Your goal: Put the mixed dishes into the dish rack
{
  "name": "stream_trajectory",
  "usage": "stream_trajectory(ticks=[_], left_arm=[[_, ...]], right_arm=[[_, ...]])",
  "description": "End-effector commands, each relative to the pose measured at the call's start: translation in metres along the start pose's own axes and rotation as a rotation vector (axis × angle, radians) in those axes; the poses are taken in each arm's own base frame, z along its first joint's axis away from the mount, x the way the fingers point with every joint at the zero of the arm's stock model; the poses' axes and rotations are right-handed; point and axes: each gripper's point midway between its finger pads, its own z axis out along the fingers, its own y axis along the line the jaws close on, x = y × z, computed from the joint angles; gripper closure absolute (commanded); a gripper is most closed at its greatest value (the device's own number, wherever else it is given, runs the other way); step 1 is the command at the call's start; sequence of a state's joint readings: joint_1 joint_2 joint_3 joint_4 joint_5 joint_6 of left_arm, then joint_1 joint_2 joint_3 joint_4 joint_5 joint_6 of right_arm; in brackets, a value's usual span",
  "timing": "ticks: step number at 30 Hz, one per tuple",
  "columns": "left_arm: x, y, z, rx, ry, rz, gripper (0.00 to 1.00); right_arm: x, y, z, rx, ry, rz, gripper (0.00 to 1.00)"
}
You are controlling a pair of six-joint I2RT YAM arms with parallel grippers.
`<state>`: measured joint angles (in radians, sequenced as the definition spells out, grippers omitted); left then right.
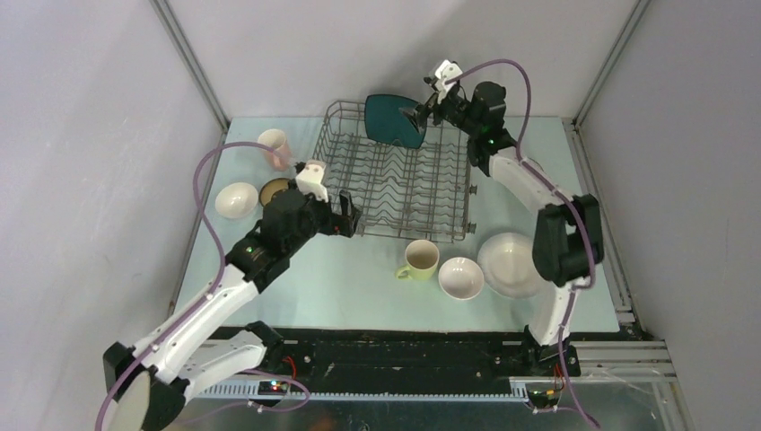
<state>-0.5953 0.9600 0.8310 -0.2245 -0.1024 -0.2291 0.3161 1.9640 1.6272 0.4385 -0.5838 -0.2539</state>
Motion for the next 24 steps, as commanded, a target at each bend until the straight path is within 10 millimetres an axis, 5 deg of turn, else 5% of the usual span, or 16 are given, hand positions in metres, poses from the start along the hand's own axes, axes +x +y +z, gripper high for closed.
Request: stream_trajectory(ticks=[1, 6, 10, 16, 21, 24], left_arm=[[0.002, 0.001, -0.015, -0.005, -0.032, -0.092, 0.01], [0.016, 0.020, -0.024, -0.153, 0.051, -0.208, 0.00], [0.027, 0.026, -0.027, -0.200, 0.129, -0.218, 0.00], [0.034, 0.021, -0.031, -0.155, 0.115, -0.235, 0.00], [0.053, 0.012, -0.023, -0.100, 0.157, -0.235, 0.00], [0.070, -0.002, -0.017, -0.046, 0.205, -0.245, 0.00]], right_arm=[[-0.058, 0.022, -0.024, 0.084, -0.005, 0.008, 0.00], [-0.056, 0.051, -0.052, 0.261, 0.215, 0.034, 0.00], [-0.048, 0.062, -0.084, 0.430, 0.297, 0.230, 0.00], [-0.047, 0.123, -0.127, 0.290, 0.406, 0.566, 0.01], [-0.049, 0.162, -0.165, 0.314, 0.381, 0.592, 0.00], [-0.024, 0.184, -0.192, 0.322, 0.481, 0.589, 0.00]])
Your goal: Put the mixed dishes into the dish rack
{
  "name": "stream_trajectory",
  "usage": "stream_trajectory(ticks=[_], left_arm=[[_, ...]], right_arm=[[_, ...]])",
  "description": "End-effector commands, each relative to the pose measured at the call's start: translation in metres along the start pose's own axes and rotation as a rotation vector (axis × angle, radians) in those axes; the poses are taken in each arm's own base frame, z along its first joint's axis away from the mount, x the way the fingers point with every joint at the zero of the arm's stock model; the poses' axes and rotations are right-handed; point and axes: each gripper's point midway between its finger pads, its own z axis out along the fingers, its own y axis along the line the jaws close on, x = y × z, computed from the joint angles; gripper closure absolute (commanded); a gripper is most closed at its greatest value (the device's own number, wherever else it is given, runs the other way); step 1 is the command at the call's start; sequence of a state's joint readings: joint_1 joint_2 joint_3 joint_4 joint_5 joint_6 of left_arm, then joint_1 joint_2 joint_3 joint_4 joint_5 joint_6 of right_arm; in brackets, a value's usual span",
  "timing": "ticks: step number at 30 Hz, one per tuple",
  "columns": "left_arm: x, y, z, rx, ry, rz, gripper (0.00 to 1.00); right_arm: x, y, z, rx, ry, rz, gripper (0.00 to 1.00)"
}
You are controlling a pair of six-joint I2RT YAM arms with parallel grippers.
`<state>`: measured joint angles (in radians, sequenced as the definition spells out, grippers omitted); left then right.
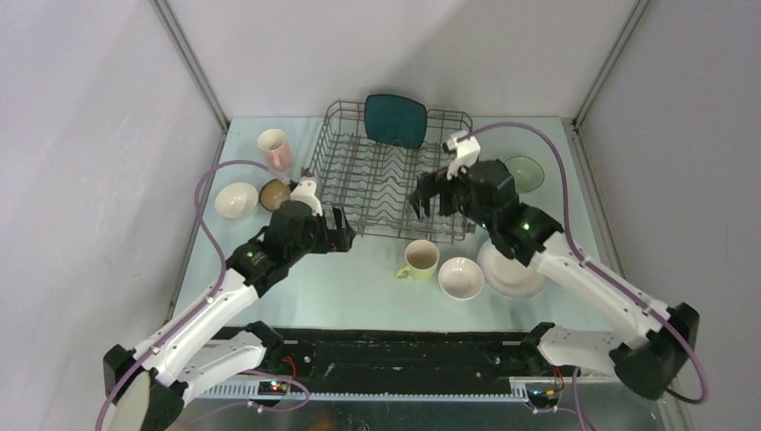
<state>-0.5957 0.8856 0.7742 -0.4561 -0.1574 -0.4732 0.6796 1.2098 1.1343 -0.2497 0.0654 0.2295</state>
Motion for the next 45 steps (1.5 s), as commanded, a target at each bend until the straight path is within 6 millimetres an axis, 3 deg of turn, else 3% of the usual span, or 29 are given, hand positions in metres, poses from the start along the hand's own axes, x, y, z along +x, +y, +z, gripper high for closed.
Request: stream_trajectory(ticks=[1, 4, 8, 17, 24, 32, 40, 45], left_arm=[[0.017, -0.020, 0.011, 0.092, 0.034, -0.022, 0.00], [0.028, -0.038, 0.010, 0.150, 0.042, -0.020, 0.00], [0.043, -0.063, 0.008, 0.232, 0.055, 0.007, 0.00], [0.087, -0.117, 0.025, 0.340, 0.173, 0.050, 0.05], [0.102, -0.151, 0.040, 0.401, 0.239, 0.083, 0.10], [0.118, -0.139, 0.062, 0.351, 0.242, 0.146, 0.15], [0.118, -0.144, 0.062, 0.418, 0.206, 0.227, 0.32], [0.114, -0.142, 0.051, 0.453, 0.173, 0.225, 0.24]], right_arm=[[0.031, 0.000, -0.029, 0.048, 0.056, 0.073, 0.00], [0.063, -0.001, -0.039, 0.039, 0.151, 0.094, 0.01], [0.084, -0.011, -0.048, 0.071, 0.189, 0.098, 0.00], [0.093, -0.014, -0.064, 0.047, 0.172, 0.113, 0.00], [0.108, -0.021, -0.074, 0.055, 0.189, 0.135, 0.00], [0.128, -0.022, -0.076, 0.032, 0.224, 0.172, 0.00], [0.143, -0.014, -0.077, -0.043, 0.294, 0.243, 0.00], [0.161, -0.014, -0.072, -0.038, 0.352, 0.299, 0.00]])
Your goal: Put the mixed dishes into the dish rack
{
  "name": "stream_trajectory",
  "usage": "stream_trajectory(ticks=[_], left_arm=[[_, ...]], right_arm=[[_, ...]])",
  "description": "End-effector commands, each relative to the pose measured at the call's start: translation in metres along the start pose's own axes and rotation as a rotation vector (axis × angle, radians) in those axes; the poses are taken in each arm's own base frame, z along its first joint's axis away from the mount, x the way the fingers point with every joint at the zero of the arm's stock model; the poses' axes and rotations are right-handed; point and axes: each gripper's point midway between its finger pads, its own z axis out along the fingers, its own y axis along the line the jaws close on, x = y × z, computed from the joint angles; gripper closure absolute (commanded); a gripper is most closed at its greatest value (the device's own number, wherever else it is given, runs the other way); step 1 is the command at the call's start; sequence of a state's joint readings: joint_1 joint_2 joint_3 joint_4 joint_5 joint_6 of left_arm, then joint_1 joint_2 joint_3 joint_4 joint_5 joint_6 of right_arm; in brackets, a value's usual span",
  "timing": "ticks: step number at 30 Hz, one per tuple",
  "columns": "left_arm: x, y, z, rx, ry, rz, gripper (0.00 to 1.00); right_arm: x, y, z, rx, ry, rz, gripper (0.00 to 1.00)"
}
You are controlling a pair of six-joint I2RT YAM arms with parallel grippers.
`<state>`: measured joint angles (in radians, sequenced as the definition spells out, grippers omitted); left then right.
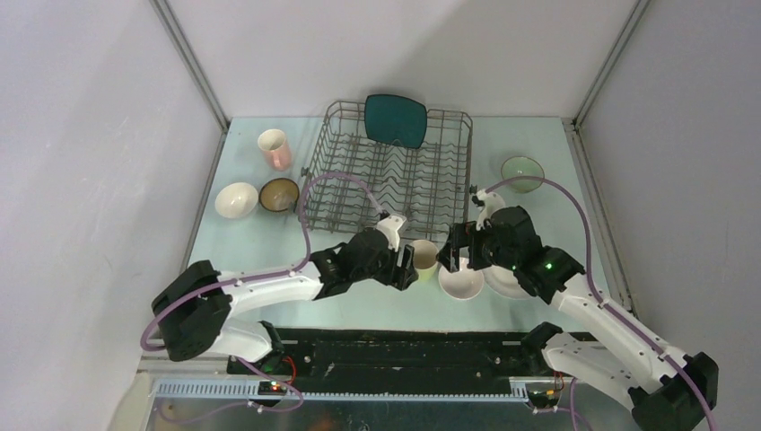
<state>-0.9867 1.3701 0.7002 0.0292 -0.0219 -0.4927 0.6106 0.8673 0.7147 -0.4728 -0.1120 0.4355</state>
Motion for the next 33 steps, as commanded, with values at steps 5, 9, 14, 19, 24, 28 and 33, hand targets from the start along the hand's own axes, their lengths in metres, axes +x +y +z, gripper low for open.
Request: stream_trajectory(ticks=[5, 9, 14, 19, 24, 28, 33], left_arm=[[-0.021, -0.010, -0.030, 0.070, -0.146, 0.011, 0.20], [-0.021, -0.008, -0.042, 0.078, -0.184, -0.017, 0.18], [-0.020, 0.003, -0.061, 0.052, -0.244, -0.052, 0.15], [-0.022, 0.011, -0.076, 0.035, -0.300, -0.074, 0.13], [-0.020, 0.014, -0.083, 0.023, -0.294, -0.093, 0.12], [-0.026, 0.012, -0.091, 0.029, -0.319, -0.116, 0.12], [-0.024, 0.023, -0.101, 0.000, -0.345, -0.191, 0.05]], right_arm=[[0.013, -0.006, 0.024, 0.030, 0.057, 0.097, 0.14], [0.012, -0.006, 0.036, 0.063, 0.051, 0.144, 0.25], [0.006, -0.002, 0.052, 0.078, 0.043, 0.175, 0.36], [0.004, 0.006, 0.062, 0.069, 0.064, 0.168, 0.37], [0.010, 0.004, 0.068, 0.091, 0.102, 0.174, 0.39], [0.018, 0.004, 0.073, 0.099, 0.135, 0.174, 0.42], [0.028, 0.005, 0.083, 0.100, 0.191, 0.177, 0.50]])
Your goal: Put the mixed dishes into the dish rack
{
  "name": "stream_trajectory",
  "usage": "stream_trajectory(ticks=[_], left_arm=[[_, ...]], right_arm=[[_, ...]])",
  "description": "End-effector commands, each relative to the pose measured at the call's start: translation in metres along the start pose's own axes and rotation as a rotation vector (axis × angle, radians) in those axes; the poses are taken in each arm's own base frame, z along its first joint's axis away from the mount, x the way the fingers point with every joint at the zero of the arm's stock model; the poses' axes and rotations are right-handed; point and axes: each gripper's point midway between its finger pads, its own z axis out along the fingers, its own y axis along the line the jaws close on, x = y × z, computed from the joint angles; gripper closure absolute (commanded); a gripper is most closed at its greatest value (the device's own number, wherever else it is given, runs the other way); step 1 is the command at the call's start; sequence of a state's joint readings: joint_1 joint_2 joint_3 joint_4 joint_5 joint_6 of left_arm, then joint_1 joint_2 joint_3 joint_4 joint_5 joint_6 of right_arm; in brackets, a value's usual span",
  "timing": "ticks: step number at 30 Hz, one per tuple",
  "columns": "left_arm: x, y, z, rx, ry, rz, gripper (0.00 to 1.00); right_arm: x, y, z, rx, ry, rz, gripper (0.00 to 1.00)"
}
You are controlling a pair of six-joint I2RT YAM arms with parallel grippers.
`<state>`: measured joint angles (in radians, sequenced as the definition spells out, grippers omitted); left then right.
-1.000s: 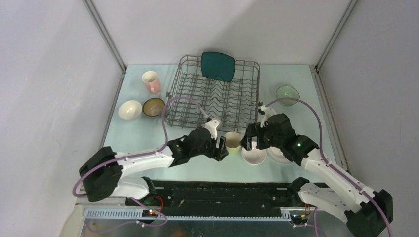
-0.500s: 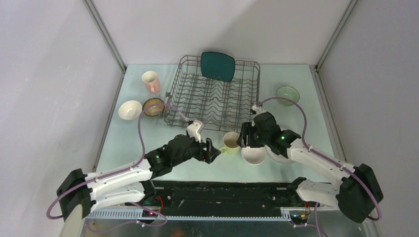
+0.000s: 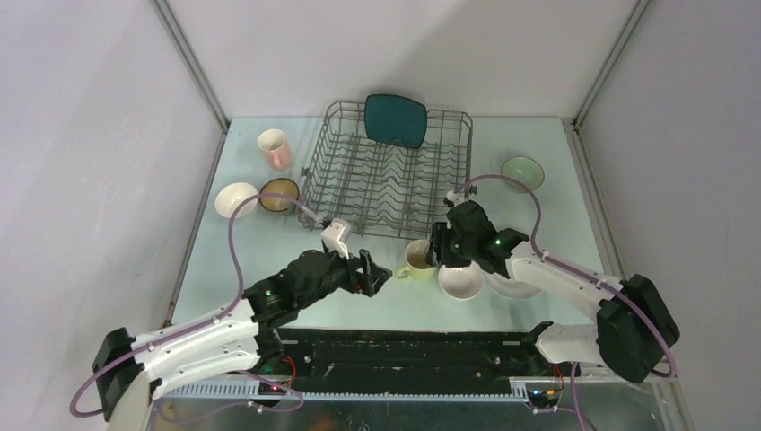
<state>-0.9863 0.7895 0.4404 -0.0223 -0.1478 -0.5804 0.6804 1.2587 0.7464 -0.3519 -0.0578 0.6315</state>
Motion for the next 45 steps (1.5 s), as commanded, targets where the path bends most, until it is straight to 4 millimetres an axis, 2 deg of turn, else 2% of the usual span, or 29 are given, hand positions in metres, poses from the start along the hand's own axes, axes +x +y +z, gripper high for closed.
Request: stream_trajectory(ticks=[1, 2, 4, 5, 7, 11, 18, 20, 25, 26, 27, 28, 29, 31, 34, 42, 45], left_arm=[[-0.012, 0.006, -0.010, -0.027, -0.061, -0.092, 0.03], [-0.009, 0.009, -0.010, -0.030, -0.058, -0.125, 0.01], [-0.008, 0.010, -0.013, -0.018, -0.059, -0.168, 0.00], [-0.007, 0.011, -0.014, -0.012, -0.061, -0.180, 0.00], [-0.007, 0.012, -0.016, -0.003, -0.065, -0.214, 0.00], [-0.011, 0.008, -0.022, 0.033, -0.081, -0.211, 0.00], [-0.020, -0.023, -0.041, 0.209, -0.096, -0.233, 0.00], [-0.020, -0.031, -0.046, 0.253, -0.095, -0.239, 0.00], [-0.039, -0.060, -0.057, 0.414, -0.143, -0.271, 0.00], [-0.039, -0.063, -0.055, 0.425, -0.137, -0.282, 0.00], [-0.043, -0.068, -0.055, 0.450, -0.143, -0.281, 0.00], [-0.046, -0.072, -0.055, 0.465, -0.146, -0.282, 0.00], [-0.047, -0.075, -0.052, 0.474, -0.142, -0.280, 0.00], [-0.054, -0.080, -0.050, 0.486, -0.146, -0.277, 0.00], [-0.069, -0.084, -0.048, 0.485, -0.171, -0.288, 0.00], [-0.086, -0.103, -0.050, 0.612, -0.184, -0.388, 0.06], [-0.089, -0.110, -0.053, 0.681, -0.194, -0.449, 0.08]], right_arm=[[-0.012, 0.015, 0.004, -0.031, -0.011, 0.002, 0.59], [-0.013, 0.017, 0.005, -0.034, -0.008, -0.001, 0.62], [-0.014, 0.019, 0.002, -0.046, -0.011, -0.011, 0.77], [-0.015, 0.020, 0.001, -0.053, -0.014, -0.023, 0.93], [-0.018, 0.024, -0.006, -0.076, -0.025, -0.044, 1.00], [-0.019, 0.036, -0.024, -0.143, -0.044, -0.101, 1.00], [-0.024, 0.072, -0.068, -0.344, -0.082, -0.230, 1.00], [-0.033, 0.078, -0.079, -0.372, -0.141, -0.255, 1.00], [-0.071, 0.069, -0.091, -0.344, -0.298, -0.246, 1.00], [-0.075, 0.071, -0.094, -0.367, -0.309, -0.246, 1.00], [-0.086, 0.071, -0.098, -0.380, -0.349, -0.235, 1.00], [-0.088, 0.074, -0.103, -0.416, -0.360, -0.239, 1.00], [-0.100, 0.078, -0.109, -0.446, -0.413, -0.233, 1.00], [-0.110, 0.086, -0.120, -0.504, -0.472, -0.240, 1.00], [-0.120, 0.106, -0.139, -0.604, -0.553, -0.299, 1.00], [-0.123, 0.139, -0.163, -0.753, -0.688, -0.409, 1.00], [-0.109, 0.157, -0.169, -0.813, -0.718, -0.472, 1.00]])
